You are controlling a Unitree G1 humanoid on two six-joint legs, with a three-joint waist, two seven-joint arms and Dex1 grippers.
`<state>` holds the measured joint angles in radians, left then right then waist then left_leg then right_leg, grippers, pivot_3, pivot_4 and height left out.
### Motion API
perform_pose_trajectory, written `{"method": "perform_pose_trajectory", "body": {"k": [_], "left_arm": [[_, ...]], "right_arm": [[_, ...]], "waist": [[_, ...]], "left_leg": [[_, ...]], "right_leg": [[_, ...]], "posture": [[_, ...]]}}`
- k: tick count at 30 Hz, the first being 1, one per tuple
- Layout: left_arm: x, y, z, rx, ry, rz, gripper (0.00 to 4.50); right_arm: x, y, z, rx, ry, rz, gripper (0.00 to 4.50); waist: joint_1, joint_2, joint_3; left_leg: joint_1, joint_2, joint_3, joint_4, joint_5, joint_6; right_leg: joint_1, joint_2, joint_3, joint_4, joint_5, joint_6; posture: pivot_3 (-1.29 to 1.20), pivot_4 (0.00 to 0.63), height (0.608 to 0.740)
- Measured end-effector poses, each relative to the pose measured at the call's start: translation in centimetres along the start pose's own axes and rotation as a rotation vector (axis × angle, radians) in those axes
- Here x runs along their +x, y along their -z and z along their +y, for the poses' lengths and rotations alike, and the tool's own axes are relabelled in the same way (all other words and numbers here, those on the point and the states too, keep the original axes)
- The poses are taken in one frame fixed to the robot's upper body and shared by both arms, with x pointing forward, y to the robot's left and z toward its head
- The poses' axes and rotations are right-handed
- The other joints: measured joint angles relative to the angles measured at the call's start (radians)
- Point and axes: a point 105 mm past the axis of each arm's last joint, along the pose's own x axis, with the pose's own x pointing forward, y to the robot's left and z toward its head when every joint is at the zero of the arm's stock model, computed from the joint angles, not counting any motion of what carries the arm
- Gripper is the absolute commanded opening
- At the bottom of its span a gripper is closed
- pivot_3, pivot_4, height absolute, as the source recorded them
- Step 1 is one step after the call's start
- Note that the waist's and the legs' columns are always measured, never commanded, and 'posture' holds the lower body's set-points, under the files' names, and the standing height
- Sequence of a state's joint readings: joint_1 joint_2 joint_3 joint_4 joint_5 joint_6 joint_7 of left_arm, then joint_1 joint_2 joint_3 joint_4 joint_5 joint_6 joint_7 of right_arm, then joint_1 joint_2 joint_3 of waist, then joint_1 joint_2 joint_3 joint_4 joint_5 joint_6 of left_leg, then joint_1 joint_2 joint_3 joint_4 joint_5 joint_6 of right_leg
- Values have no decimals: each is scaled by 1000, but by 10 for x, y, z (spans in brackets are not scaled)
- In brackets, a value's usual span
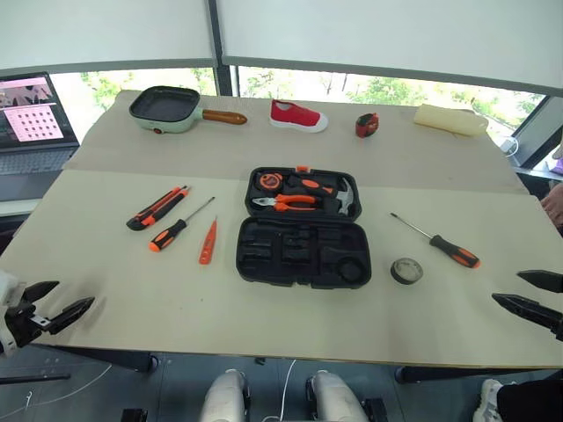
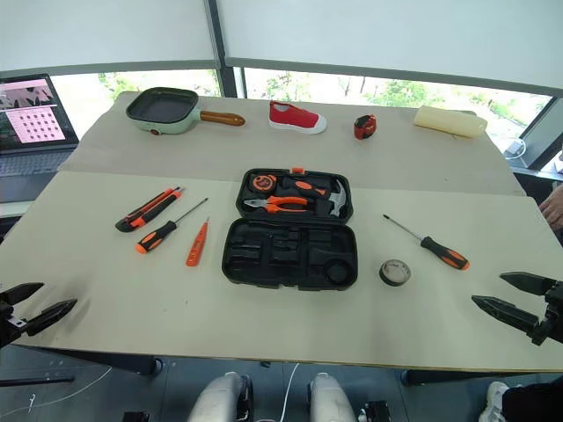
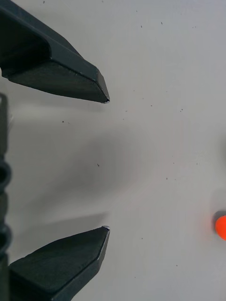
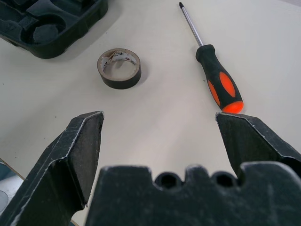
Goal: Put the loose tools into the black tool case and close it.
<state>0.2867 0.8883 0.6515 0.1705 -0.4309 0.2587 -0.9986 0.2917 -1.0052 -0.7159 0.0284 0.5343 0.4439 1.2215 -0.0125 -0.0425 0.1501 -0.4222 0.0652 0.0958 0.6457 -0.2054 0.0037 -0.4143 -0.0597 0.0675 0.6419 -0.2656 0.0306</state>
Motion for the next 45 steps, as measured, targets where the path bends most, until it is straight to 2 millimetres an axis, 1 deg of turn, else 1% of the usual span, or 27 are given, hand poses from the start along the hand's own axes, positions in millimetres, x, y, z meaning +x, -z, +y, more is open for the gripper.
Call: {"method": "perform_pose_trajectory", "body": {"k": [2,4,7,8,10,13,14,15,17,18,19,21,23,26,29,33,34,36,37,40,41,42,43,45], "left_arm": [[1,0,0,4,-2,2,4500],[7,-3,-1,9,-13,13,4500],[20,-17,-10,25,7,-1,4500],[25,-26,-12,27,15,-16,4500],[39,-49,-16,40,26,-46,4500],[58,-80,-21,54,46,-76,4500],[63,-87,-24,57,60,-77,4500],[71,-98,-30,63,89,-81,4500],[84,-108,-38,59,130,-72,4500],[90,-111,-42,59,154,-57,4500],[94,-110,-45,58,167,-42,4500],[109,-106,-47,77,176,20,4500],[119,-99,-48,85,181,65,4500],[133,-84,-52,98,197,125,4500],[145,-86,-54,135,197,116,3768],[150,-86,-60,149,237,95,2338],[151,-86,-62,151,245,90,1918],[152,-86,-64,150,256,84,1229],[151,-86,-64,145,262,83,953],[149,-89,-67,135,288,75,895],[148,-96,-71,138,311,55,895],[147,-107,-75,145,338,21,895],[145,-124,-80,169,371,-30,895],[137,-169,-97,246,459,-161,895]], "right_arm": [[0,0,0,0,3,0,4427],[2,-1,-1,-7,22,-9,4427],[7,-9,4,-44,22,-32,4427],[9,-15,7,-62,14,-34,4427],[17,-33,17,-106,-21,-62,4427],[30,-62,38,-166,-103,-117,4427],[34,-70,45,-181,-131,-137,4427],[40,-82,58,-210,-181,-156,4427],[48,-95,78,-244,-254,-187,4427],[52,-102,90,-264,-301,-202,4427],[55,-105,96,-275,-321,-209,4427],[63,-120,115,-314,-382,-248,4427],[67,-127,130,-341,-437,-270,4427],[73,-134,145,-356,-487,-301,4427],[78,-138,153,-370,-508,-316,4500],[81,-136,155,-358,-509,-314,4500],[82,-135,155,-353,-506,-315,4500],[83,-133,155,-341,-504,-314,4500],[84,-132,154,-335,-502,-313,4500],[85,-127,154,-319,-495,-301,4500],[85,-125,153,-312,-493,-293,4500],[86,-123,153,-308,-491,-288,4500],[86,-123,153,-307,-489,-287,4500],[86,-122,152,-305,-486,-286,4500]], "waist": [[0,0,0],[2,0,0],[3,0,0],[2,0,0],[2,0,0],[1,0,0],[1,0,0],[-1,0,0],[-1,0,0],[-2,0,0],[-3,0,0],[-4,0,0],[-2,-1,0],[1,-1,0],[11,-1,0],[16,-1,0],[16,-1,0],[16,-1,0],[16,-1,0],[16,-1,0],[16,-2,0],[18,-2,0],[21,-3,1],[27,-5,1]], "left_leg": [[0,0,0,0,0,0],[0,0,0,0,0,0],[0,0,0,0,0,-1],[0,0,0,0,0,-1],[0,-1,-1,0,1,-1],[0,-2,-2,0,1,-1],[0,-2,-2,1,2,-2],[0,-2,-2,0,2,-2],[0,-2,-3,0,2,-2],[-1,-2,-3,0,2,-2],[-1,-2,-3,0,2,-2],[-3,-3,-3,0,2,-2],[-4,-3,-4,0,2,-2],[-8,-4,-4,2,2,-1],[-10,-4,-5,6,2,-1],[-10,-4,-5,10,1,-1],[-10,-4,-6,11,1,-1],[-10,-4,-6,13,1,0],[-10,-4,-6,14,1,0],[-10,-3,-6,15,1,0],[-11,-3,-6,15,1,0],[-12,-3,-7,16,1,0],[-14,-3,-8,17,2,0],[-17,-4,-10,20,2,0]], "right_leg": [[0,0,0,0,0,0],[0,0,0,0,0,0],[0,0,0,1,0,1],[0,0,0,2,0,1],[0,1,0,3,0,1],[1,2,0,4,0,1],[1,3,0,5,0,1],[1,3,0,5,0,1],[1,4,0,5,1,1],[0,4,0,5,1,1],[0,4,0,5,1,1],[-3,4,0,6,1,1],[-4,4,0,6,1,1],[-6,4,0,6,1,1],[-6,3,-1,7,2,3],[-5,3,-1,8,2,3],[-5,3,-1,9,2,3],[-5,3,-1,13,2,3],[-5,3,-1,13,2,3],[-6,4,-1,15,2,3],[-6,4,-1,15,2,3],[-7,4,-2,16,2,3],[-7,4,-2,16,2,3],[-7,4,-4,16,2,4]], "posture": [[0,150,740],[0,150,740],[0,150,740],[0,150,740],[0,150,740],[0,150,740],[0,150,740],[0,150,740],[0,150,740],[0,150,740],[0,150,740],[0,150,740],[0,150,740],[0,150,740],[0,150,740],[0,150,740],[0,150,740],[0,150,740],[0,150,740],[0,150,740],[0,150,740],[0,150,740],[0,150,740],[0,150,740]]}}
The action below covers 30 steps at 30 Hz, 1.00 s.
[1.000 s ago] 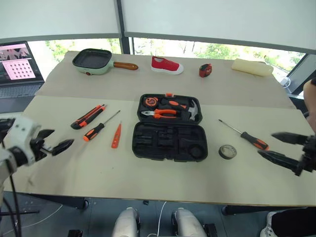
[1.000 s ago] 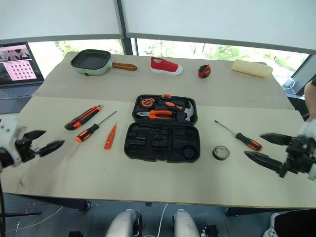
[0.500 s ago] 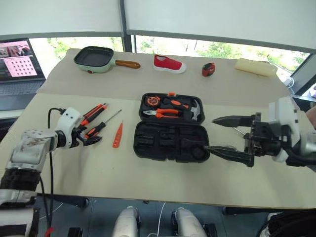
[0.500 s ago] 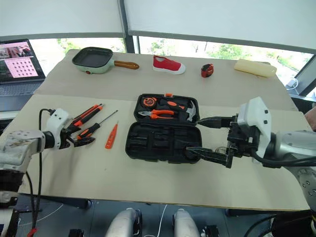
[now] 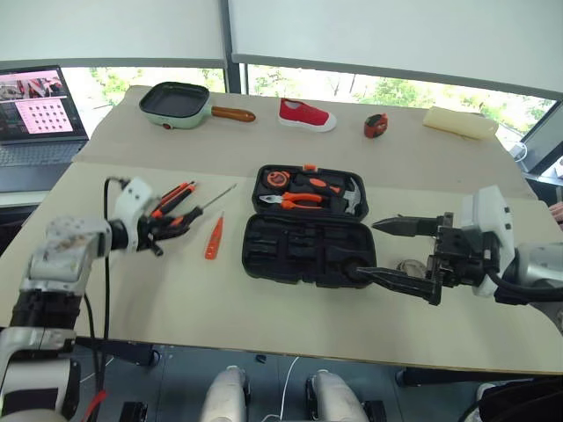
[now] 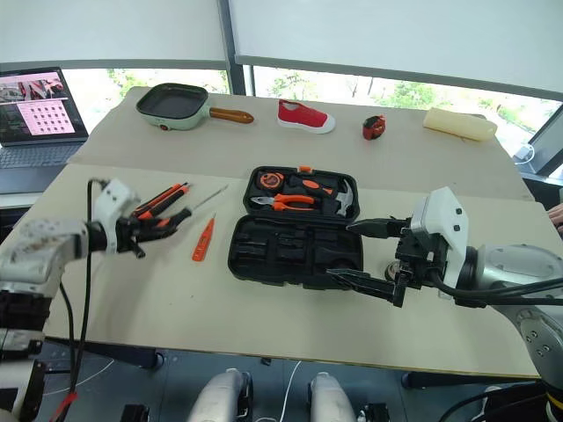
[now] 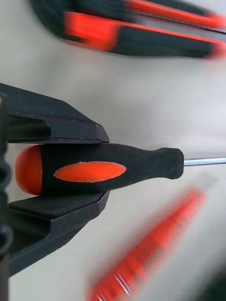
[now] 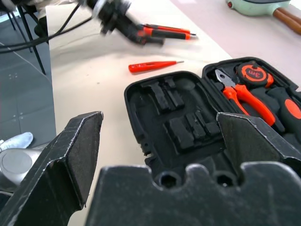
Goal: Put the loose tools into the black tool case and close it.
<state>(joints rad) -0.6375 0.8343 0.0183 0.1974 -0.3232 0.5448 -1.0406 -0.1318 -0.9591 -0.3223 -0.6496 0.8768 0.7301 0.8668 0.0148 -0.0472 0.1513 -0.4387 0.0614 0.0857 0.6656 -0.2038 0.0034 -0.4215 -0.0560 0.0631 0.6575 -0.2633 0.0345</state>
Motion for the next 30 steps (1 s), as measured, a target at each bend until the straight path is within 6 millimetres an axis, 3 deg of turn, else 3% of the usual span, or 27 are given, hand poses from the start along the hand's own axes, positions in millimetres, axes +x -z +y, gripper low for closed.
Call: {"method": "perform_pose_trajectory", "body": {"k": [2,5,7,10,13,17,23,30], "left_arm": [[5,-51,-15,187,99,-107,895],[38,-70,-51,435,294,-123,895],[62,-57,-71,504,406,-88,895],[92,-29,-79,562,477,-2,895],[116,-30,-82,652,492,28,895],[125,-30,-78,728,483,38,895],[130,-8,-74,767,491,71,895],[133,-10,-69,766,473,83,895]], "right_arm": [[0,1,-1,-1,9,-2,4500],[4,6,-5,12,24,-4,4500],[6,8,-7,27,34,-12,4500],[4,13,-13,37,76,0,4500],[4,16,-10,49,87,-1,4500],[2,19,-7,50,114,4,4500],[-1,20,-2,50,156,-1,4500],[-5,18,0,55,175,-11,4500]], "waist": [[1,1,-1],[3,5,-3],[0,5,-3],[-12,4,-2],[-9,4,-2],[-12,4,-2],[-8,3,-2],[-6,3,-2]], "left_leg": [[0,-1,0,2,-1,1],[0,-3,0,3,-1,1],[0,-3,0,3,0,2],[-1,-3,-2,3,0,2],[-3,-3,-2,3,0,2],[-3,-4,-2,3,-1,2],[-3,-4,-2,4,-1,2],[-3,-4,-3,5,-1,2]], "right_leg": [[1,-1,0,-1,0,1],[3,-1,1,-1,0,2],[2,-1,1,0,0,2],[0,1,2,1,1,1],[0,0,2,0,1,2],[0,0,3,-1,1,3],[0,-1,2,0,1,3],[1,-1,2,0,1,3]], "posture": [[0,150,740],[0,150,740],[0,150,740],[0,150,740],[0,150,740],[0,150,740],[0,150,740],[0,150,740]]}}
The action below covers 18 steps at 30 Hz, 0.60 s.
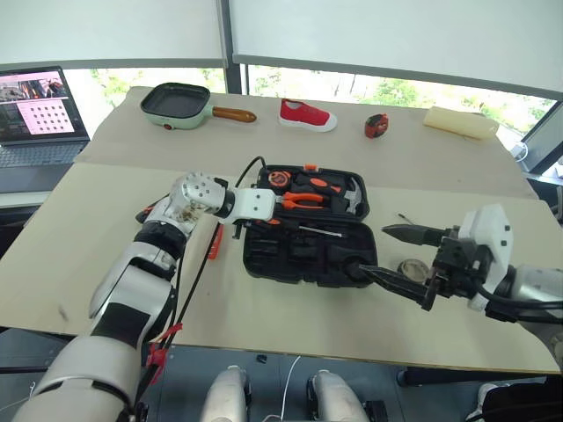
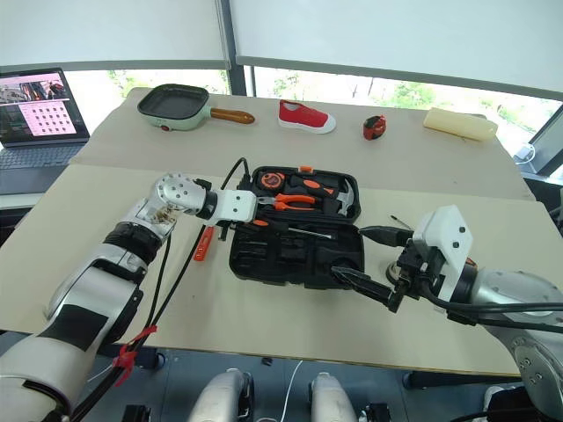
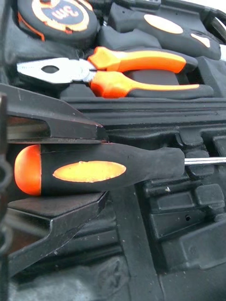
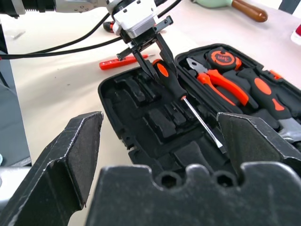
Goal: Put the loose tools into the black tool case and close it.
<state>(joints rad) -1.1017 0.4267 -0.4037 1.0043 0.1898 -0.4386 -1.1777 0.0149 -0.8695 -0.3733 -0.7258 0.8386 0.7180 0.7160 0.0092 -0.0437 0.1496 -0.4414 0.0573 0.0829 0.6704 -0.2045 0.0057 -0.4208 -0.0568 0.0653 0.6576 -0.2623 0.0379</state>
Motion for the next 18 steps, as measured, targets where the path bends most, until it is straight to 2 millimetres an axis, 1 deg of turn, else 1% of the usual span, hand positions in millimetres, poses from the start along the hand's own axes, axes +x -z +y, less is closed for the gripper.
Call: {"method": "perform_pose_trajectory", "body": {"k": [5,7,8,10,13,14,16,17,18], "left_arm": [[7,1,0,-83,1,-11,895],[7,0,0,-86,5,-13,1897],[7,0,-1,-81,10,-13,2116],[6,-1,-1,-68,18,-20,2864],[3,-4,3,-54,12,-17,3961],[2,-5,4,-56,12,-22,3961],[-1,-7,5,-75,16,-42,3656],[-3,-9,7,-84,15,-58,3367],[-4,-12,8,-82,15,-69,2976]], "right_arm": [[0,0,0,4,2,-3,4500],[0,0,0,5,4,-2,4500],[0,0,0,5,4,-2,4500],[0,0,0,6,4,-1,4500],[0,0,0,6,4,-1,4500],[0,0,0,6,4,-1,4500],[0,0,0,6,4,-1,4500],[0,1,0,8,4,1,4500],[0,1,1,9,3,2,4500]], "waist": [[0,0,0],[0,0,0],[0,0,0],[0,0,0],[0,0,0],[0,0,0],[-1,0,0],[-1,0,0],[0,0,0]], "left_leg": [[0,0,0,0,0,0],[0,0,0,0,0,0],[0,0,0,0,0,0],[0,0,0,0,0,0],[0,0,-1,1,0,0],[0,0,-1,1,0,0],[0,0,-1,1,0,0],[0,0,-1,2,0,0],[0,0,-1,2,0,0]], "right_leg": [[0,0,0,0,0,0],[0,0,0,0,0,0],[0,0,0,1,0,0],[0,0,0,1,0,0],[0,0,0,1,0,0],[0,0,0,1,0,0],[0,0,0,2,0,0],[0,0,0,2,0,0],[0,0,0,2,0,0]], "posture": [[0,150,740],[0,150,740],[0,150,740],[0,150,740],[0,150,740],[0,150,740],[0,150,740],[0,150,740],[0,150,740]]}}
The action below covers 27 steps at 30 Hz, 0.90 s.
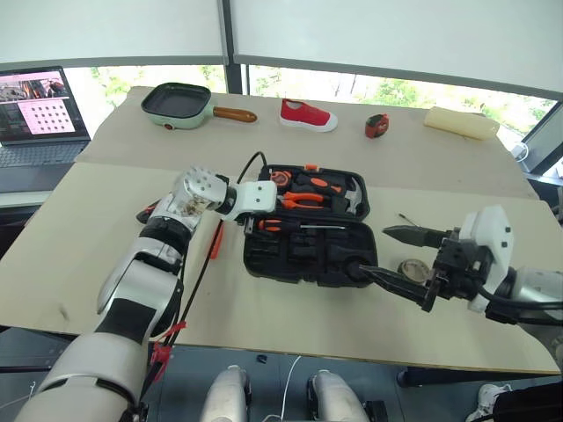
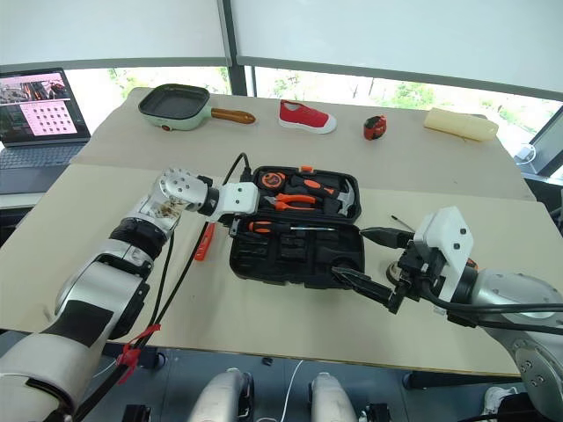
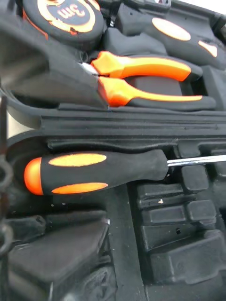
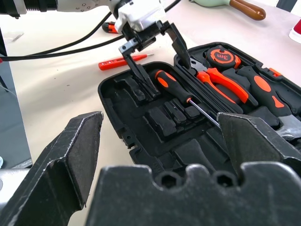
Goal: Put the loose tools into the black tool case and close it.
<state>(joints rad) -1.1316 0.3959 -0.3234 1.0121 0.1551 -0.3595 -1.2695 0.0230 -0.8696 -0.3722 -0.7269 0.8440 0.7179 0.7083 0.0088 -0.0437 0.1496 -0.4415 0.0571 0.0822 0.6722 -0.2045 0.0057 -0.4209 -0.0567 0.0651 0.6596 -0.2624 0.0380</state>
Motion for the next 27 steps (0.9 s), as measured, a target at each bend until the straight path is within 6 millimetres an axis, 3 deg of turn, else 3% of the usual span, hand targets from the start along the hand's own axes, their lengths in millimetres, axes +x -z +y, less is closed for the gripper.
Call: {"method": "perform_pose_trajectory", "body": {"k": [8,14,27], "left_arm": [[5,-10,2,24,11,-16,24],[19,0,-5,24,30,47,24],[32,1,-5,119,17,103,24]], "right_arm": [[1,2,0,-1,-1,8,4500],[0,3,-2,-1,4,9,4500],[-2,11,-1,29,30,18,4500]], "waist": [[0,0,0],[0,0,0],[4,0,-1]], "left_leg": [[0,0,0,2,0,0],[0,0,-1,3,0,0],[2,-2,-3,6,1,2]], "right_leg": [[0,0,0,2,0,0],[0,0,0,3,0,0],[5,-1,0,4,0,2]], "posture": [[0,150,740],[0,150,740],[0,150,740]]}}
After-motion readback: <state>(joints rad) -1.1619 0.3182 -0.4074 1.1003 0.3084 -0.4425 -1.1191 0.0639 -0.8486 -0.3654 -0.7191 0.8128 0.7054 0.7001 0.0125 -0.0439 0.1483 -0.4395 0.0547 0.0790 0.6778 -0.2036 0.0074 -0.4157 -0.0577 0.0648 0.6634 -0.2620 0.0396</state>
